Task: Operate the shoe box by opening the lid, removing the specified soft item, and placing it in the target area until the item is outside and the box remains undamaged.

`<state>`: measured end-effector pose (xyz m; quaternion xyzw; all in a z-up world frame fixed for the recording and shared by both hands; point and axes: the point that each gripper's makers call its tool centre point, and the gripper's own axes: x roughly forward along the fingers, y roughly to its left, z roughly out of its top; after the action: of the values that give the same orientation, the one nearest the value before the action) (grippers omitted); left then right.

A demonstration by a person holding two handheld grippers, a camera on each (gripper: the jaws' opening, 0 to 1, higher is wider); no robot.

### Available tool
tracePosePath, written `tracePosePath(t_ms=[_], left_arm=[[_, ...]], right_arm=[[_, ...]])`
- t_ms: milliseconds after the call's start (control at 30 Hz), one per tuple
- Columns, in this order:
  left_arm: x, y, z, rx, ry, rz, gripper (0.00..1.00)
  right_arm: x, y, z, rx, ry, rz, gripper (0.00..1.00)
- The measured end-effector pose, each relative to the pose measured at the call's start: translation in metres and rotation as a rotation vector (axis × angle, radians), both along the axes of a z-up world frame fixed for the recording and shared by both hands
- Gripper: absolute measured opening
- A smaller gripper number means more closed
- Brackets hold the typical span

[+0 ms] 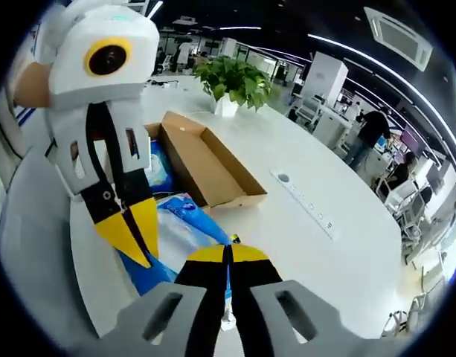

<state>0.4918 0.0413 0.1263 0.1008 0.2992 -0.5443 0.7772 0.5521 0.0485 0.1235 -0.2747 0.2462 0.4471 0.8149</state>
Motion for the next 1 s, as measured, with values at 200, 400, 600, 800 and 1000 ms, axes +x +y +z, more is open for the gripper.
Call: tracePosePath(t_ms=[200,400,600,800,1000], left_arm=[[0.001,-0.021,-0.008,0.0,-0.005,-0.017,0.0],[0.004,-0.037,-0.013,-0.01,-0.001,-0.02,0.0],[0.008,-0.057,-0.018,-0.028,-0.001,-0.024,0.0],[0.012,-0.072,-0.026,-0.021,-0.019,-0.03,0.0],[0.019,-0.086,-0.032,-0.026,-0.037,-0.025,0.0]], right_arm=[[0.002,-0.018,-0.007,-0.01,0.003,-0.024,0.0],[0.005,-0.037,-0.012,-0.031,0.003,-0.041,0.0],[0.011,-0.058,-0.019,-0.045,0.006,-0.074,0.0],[0.015,-0.075,-0.025,-0.047,0.009,-0.101,0.0],[0.022,-0.094,-0.03,-0.052,0.008,-0.134,0.0]])
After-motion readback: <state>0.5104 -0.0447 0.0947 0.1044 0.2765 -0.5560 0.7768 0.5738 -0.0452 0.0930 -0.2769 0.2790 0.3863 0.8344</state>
